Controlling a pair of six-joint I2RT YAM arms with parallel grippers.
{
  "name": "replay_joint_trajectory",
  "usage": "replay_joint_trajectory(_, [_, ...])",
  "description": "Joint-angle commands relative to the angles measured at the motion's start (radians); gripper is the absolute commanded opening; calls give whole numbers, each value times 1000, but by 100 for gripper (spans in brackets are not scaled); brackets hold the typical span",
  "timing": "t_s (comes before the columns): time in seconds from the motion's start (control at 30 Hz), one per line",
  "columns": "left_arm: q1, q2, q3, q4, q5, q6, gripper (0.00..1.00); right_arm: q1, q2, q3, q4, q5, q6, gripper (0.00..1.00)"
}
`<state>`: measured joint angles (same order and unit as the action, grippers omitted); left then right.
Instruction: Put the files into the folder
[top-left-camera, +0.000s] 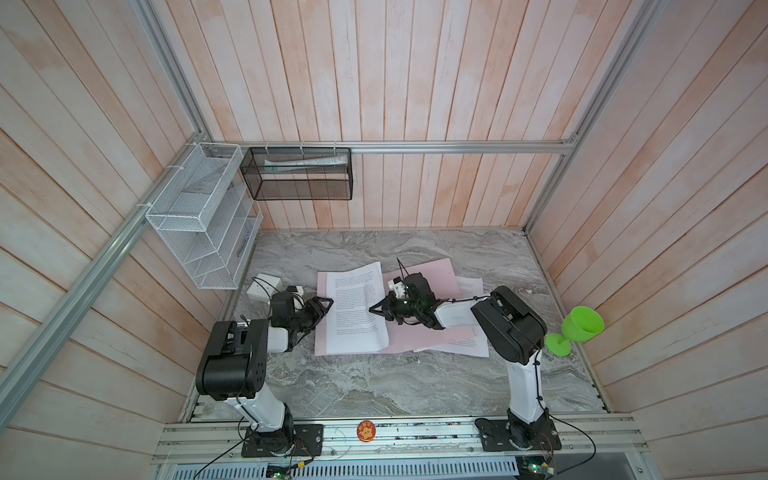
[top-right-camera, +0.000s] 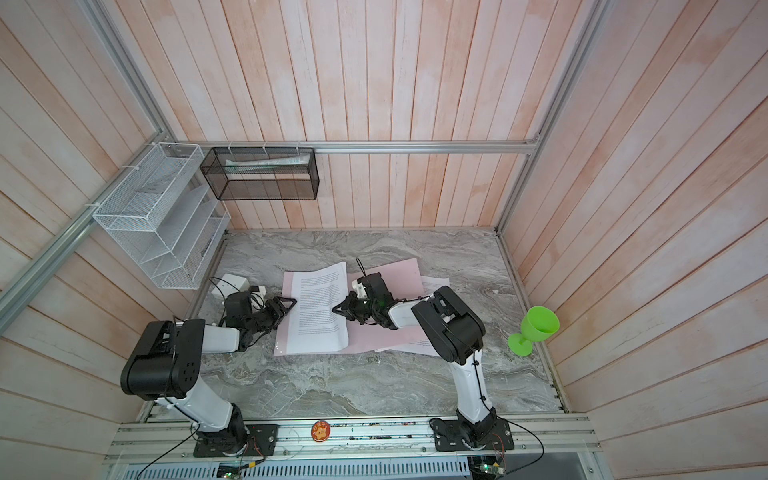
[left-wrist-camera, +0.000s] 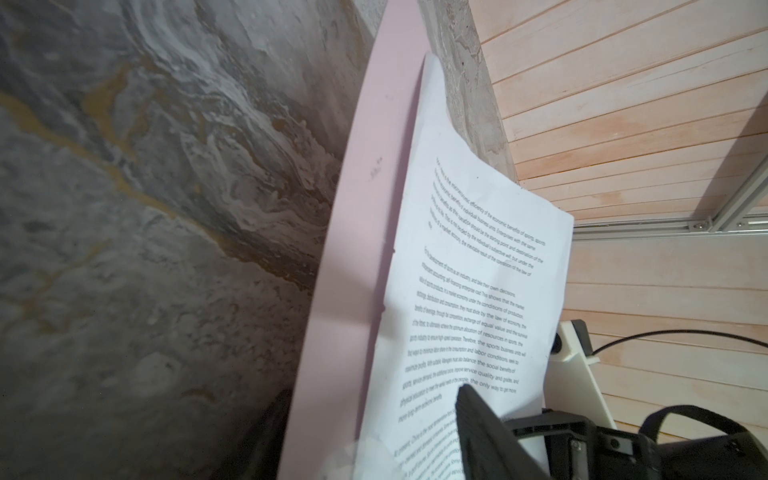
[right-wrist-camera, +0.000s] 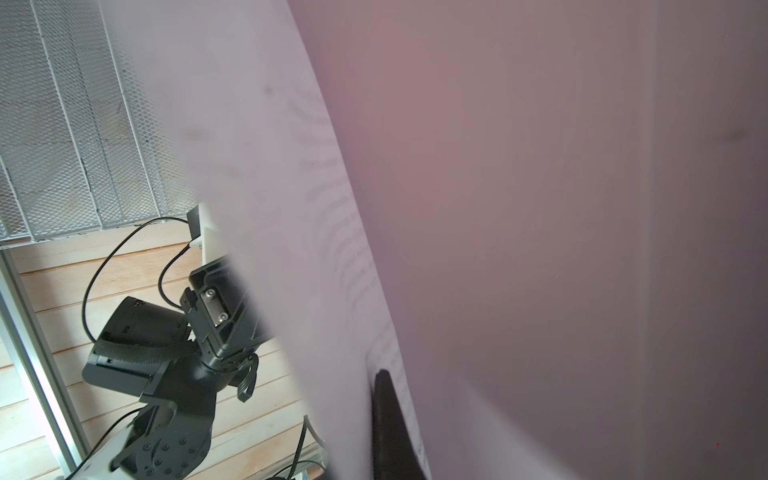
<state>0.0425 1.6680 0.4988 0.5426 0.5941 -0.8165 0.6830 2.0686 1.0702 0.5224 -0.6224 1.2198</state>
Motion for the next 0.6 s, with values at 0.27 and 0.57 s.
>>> replay_joint_trajectory(0.27, [-4, -16, 4, 1, -19, 7, 63, -50, -52, -19, -34, 54, -45, 0])
replay_joint_trajectory(0.57, [-4, -22, 10, -12, -24, 10, 63, -42, -25, -19, 17, 46, -3, 0])
